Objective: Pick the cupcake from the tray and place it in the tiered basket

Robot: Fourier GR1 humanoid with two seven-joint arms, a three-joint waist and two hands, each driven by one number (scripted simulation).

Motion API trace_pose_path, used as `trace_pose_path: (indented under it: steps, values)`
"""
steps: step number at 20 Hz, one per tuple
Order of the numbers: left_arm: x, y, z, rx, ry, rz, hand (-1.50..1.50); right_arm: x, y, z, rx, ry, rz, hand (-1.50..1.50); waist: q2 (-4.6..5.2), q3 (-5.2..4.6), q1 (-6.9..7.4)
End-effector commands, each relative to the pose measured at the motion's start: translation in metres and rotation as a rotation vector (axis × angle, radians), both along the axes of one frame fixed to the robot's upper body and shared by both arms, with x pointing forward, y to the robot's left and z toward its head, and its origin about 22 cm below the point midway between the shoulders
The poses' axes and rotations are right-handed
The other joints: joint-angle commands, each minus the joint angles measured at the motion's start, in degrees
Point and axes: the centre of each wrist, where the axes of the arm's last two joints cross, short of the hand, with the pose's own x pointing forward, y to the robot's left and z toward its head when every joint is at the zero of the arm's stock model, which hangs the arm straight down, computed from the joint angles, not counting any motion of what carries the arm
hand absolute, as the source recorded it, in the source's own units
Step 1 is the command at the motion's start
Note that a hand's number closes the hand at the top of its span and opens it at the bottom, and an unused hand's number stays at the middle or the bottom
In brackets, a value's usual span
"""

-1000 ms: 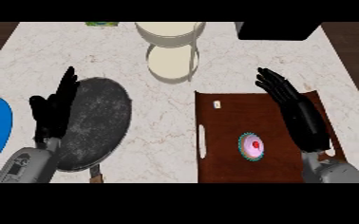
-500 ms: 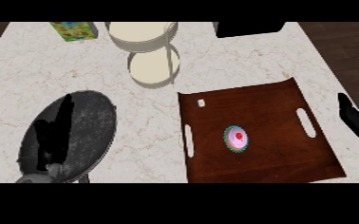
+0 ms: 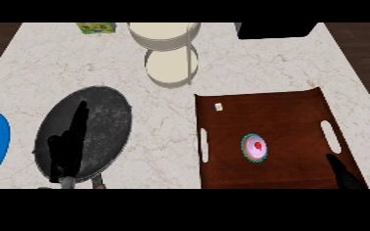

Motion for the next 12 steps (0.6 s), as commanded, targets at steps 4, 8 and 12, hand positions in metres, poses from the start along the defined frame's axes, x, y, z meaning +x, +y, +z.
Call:
trace_pose_path:
  steps: [4,8,12]
  values:
    - [-0.005,-0.014,-0.002,-0.011,0.046,-0.048,0.00,-0.067,0.013,-0.007,0.002,0.413,0.115,-1.50,1.83,-0.62,3.32]
    - [-0.002,-0.019,-0.003,-0.015,0.036,-0.060,0.00,-0.090,0.008,0.000,-0.042,0.596,0.111,-1.50,2.82,-0.87,4.54]
    - [0.000,-0.028,0.002,-0.018,0.026,-0.096,0.00,-0.098,0.004,0.014,-0.083,0.692,0.038,-1.50,3.08,-0.80,6.08]
